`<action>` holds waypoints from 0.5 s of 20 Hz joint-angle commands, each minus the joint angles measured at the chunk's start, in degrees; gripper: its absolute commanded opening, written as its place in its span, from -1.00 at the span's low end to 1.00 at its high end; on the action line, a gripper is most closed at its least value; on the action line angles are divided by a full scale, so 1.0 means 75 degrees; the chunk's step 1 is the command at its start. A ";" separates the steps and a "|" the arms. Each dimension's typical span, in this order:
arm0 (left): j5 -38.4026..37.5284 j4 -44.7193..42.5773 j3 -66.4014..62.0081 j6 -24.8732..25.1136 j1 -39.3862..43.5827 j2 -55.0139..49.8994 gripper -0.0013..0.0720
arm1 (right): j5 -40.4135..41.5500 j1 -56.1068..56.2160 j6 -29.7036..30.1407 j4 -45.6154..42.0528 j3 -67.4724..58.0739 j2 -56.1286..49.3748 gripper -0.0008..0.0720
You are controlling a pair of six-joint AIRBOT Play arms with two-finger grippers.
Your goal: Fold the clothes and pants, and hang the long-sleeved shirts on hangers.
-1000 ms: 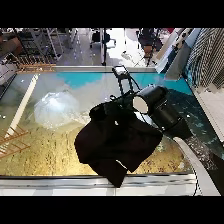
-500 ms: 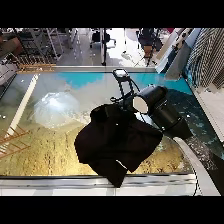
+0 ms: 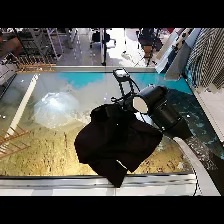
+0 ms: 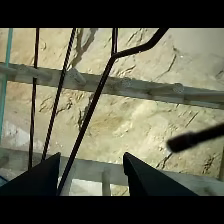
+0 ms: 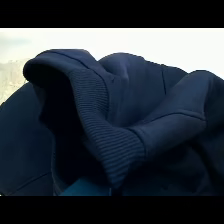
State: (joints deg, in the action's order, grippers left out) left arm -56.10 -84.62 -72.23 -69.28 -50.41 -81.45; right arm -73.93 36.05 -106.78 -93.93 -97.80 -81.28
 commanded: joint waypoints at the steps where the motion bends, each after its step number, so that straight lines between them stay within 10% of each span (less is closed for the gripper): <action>1: 0.0487 -0.0087 0.0032 0.0026 0.0003 -0.0682 0.01 | 0.0012 0.0009 0.0003 -0.0055 0.0000 -0.0003 -0.90; 5: 0.0804 -0.0085 0.0029 0.0035 0.0009 -0.0848 -0.93 | 0.0093 0.0009 0.0000 -0.0052 0.0000 -0.0003 -0.90; 10: 0.1037 -0.0087 0.0026 0.0041 0.0009 -0.0420 -0.93 | 0.0085 0.0009 -0.0003 -0.0044 0.0000 -0.0003 -0.90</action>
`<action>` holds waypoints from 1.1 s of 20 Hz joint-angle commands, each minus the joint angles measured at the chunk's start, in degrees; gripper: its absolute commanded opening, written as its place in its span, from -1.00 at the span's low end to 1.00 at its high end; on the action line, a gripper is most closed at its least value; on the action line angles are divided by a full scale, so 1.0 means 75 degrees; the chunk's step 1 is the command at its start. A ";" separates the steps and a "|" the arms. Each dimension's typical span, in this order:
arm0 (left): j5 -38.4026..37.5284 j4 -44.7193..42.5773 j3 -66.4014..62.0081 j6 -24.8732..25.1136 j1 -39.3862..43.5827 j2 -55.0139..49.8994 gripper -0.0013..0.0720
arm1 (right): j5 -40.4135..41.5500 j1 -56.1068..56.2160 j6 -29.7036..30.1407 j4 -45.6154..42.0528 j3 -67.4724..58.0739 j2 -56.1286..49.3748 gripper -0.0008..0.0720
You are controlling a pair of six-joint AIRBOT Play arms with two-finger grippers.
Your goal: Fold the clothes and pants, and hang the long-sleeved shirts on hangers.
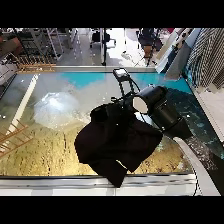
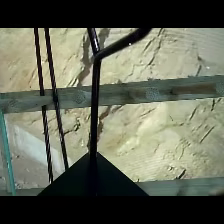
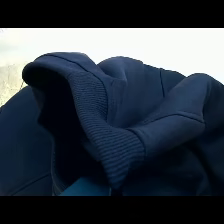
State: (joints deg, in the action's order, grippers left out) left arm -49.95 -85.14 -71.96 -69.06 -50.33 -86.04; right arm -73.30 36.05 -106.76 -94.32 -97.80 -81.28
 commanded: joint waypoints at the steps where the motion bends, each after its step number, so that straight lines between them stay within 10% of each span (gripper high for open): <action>1: 0.0245 -0.0017 -0.0023 0.0012 -0.0003 0.0326 -0.93 | 0.0000 0.0009 -0.0006 0.0009 0.0000 -0.0003 -0.90; 9: 0.0764 0.2736 -0.0822 0.0041 -0.0006 0.2049 -0.93 | 0.0000 0.0009 -0.0006 0.0015 0.0000 -0.0003 -0.90; 15: -0.1416 1.0051 -0.0901 0.4698 0.0259 0.2107 -0.93 | 0.0181 0.0009 0.0067 -0.0003 0.0000 0.0006 -0.90; 22: -0.5301 1.1354 -0.0901 0.6502 0.1469 0.0959 -0.93 | 0.0382 0.0003 0.0181 -0.0233 0.0000 0.0012 -0.90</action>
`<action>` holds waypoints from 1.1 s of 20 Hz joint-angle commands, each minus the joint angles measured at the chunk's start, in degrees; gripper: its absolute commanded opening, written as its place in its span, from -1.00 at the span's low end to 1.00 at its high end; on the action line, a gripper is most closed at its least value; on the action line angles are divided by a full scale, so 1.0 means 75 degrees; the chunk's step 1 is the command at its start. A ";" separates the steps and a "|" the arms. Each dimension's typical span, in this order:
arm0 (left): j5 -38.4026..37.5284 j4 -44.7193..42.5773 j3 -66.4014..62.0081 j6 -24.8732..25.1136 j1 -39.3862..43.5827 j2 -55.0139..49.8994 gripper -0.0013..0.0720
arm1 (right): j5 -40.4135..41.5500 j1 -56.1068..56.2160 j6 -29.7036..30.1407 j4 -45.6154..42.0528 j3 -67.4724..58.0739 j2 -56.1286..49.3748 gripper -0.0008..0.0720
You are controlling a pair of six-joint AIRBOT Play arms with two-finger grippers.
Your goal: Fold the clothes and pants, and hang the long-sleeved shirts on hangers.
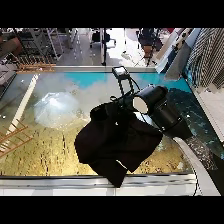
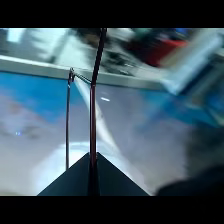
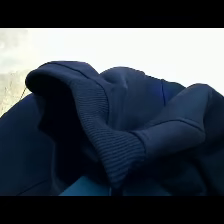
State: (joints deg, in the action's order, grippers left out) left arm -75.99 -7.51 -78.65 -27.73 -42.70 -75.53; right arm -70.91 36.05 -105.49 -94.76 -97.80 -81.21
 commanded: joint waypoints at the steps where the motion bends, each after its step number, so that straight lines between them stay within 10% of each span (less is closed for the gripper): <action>1: -0.2308 0.1329 -0.0009 0.1148 0.0557 -0.0609 -0.93 | 0.0067 0.0003 -0.0012 -0.0367 0.0000 0.0000 -0.91; 7: -0.4013 0.1880 -0.0006 0.1323 0.0653 -0.1224 -0.93 | 0.0370 0.0003 -0.0475 -0.1174 0.0000 -0.0035 -0.91; 12: -0.4013 0.0262 0.0015 0.1128 0.1166 -0.1510 -0.93 | 0.0886 0.0009 -0.0734 -0.1029 0.0000 -0.0029 -0.91; 22: -0.4013 0.0580 0.0012 0.1192 0.2122 -0.1734 -0.93 | 0.0793 0.0009 -0.0731 -0.1003 0.0000 -0.0029 -0.91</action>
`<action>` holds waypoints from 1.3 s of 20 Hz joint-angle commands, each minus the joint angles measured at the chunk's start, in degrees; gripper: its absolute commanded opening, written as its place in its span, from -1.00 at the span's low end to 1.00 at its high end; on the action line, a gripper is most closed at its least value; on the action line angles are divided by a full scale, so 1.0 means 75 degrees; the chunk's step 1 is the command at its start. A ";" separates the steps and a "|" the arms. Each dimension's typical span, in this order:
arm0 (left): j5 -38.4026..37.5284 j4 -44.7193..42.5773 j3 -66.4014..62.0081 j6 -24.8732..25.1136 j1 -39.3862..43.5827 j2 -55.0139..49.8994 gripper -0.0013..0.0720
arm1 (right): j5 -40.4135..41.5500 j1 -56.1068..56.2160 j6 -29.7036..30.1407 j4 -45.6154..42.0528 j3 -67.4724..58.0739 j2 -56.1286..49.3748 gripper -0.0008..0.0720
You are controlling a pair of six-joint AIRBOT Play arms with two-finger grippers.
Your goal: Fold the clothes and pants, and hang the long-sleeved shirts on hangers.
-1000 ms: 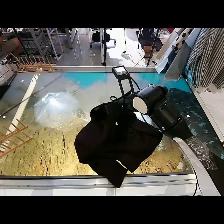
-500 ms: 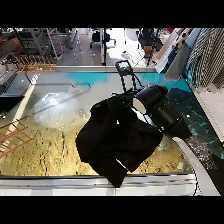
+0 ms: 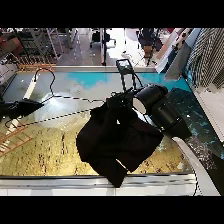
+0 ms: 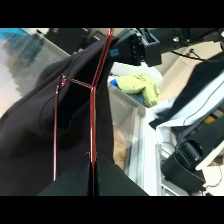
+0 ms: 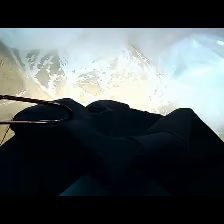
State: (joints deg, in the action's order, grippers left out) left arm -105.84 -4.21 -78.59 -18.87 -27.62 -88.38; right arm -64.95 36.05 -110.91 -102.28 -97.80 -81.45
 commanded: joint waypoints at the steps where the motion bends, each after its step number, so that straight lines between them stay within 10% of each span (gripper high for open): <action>1: -0.0032 0.0248 0.0003 0.0012 0.0093 -0.0020 -0.93 | -0.0006 0.0009 -0.0009 0.0000 0.0000 0.0000 -0.91; 26: -0.0032 0.0504 0.0006 -0.0050 0.0580 -0.0012 -0.93 | 0.0286 0.0003 -0.0411 -0.0799 -0.0009 -0.0382 -0.91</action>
State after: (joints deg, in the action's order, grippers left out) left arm -106.06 -0.05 -78.56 -19.29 -24.36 -88.44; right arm -63.00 36.05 -113.84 -108.25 -97.80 -84.31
